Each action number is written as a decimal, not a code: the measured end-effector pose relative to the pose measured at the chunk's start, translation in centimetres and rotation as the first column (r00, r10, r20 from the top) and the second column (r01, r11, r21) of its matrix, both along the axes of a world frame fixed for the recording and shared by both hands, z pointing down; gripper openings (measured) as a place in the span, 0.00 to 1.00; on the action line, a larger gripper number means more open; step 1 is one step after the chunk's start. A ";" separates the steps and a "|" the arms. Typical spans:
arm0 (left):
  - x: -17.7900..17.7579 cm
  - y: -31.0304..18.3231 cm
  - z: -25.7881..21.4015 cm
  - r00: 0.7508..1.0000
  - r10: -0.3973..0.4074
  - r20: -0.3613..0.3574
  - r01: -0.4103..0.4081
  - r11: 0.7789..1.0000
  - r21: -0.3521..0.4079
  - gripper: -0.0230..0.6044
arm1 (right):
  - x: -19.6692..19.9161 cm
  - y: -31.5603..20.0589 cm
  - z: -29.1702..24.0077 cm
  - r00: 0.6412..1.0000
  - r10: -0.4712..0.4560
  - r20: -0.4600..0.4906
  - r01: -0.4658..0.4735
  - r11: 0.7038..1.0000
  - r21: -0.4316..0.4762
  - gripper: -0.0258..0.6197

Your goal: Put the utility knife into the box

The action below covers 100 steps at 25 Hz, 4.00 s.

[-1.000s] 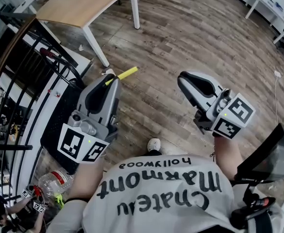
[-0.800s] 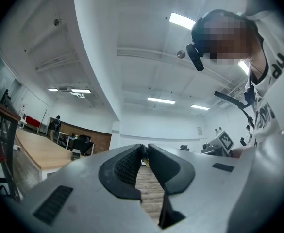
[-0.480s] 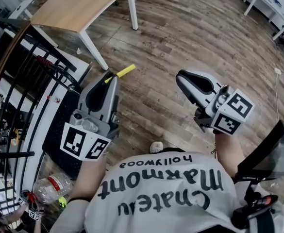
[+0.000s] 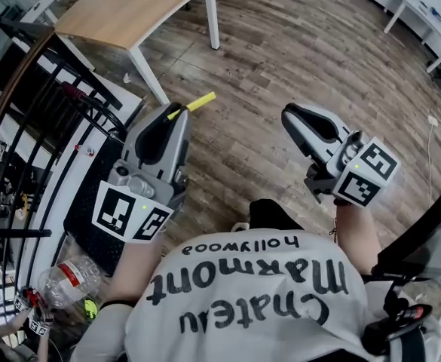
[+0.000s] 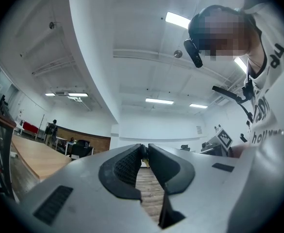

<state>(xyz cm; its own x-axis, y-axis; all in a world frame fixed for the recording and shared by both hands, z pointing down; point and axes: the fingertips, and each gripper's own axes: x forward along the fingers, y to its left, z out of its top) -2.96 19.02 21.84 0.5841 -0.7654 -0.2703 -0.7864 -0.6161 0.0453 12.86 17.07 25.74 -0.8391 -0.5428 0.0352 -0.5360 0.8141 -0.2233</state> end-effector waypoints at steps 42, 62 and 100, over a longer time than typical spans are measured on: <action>-1.5 -30.8 3.5 0.991 -0.132 0.020 0.133 0.989 -0.065 0.11 | -2.8 -32.7 0.4 0.990 -0.136 -0.035 0.137 0.989 0.047 0.12; -2.1 -40.9 3.2 0.979 -0.203 0.022 0.204 0.974 -0.094 0.11 | -3.4 -44.6 1.9 0.979 -0.182 -0.088 0.178 0.983 -0.049 0.12; -8.4 -48.9 2.9 0.957 -0.289 0.012 0.290 0.956 -0.035 0.11 | -5.8 -53.3 2.0 0.976 -0.200 -0.086 0.199 0.980 -0.022 0.12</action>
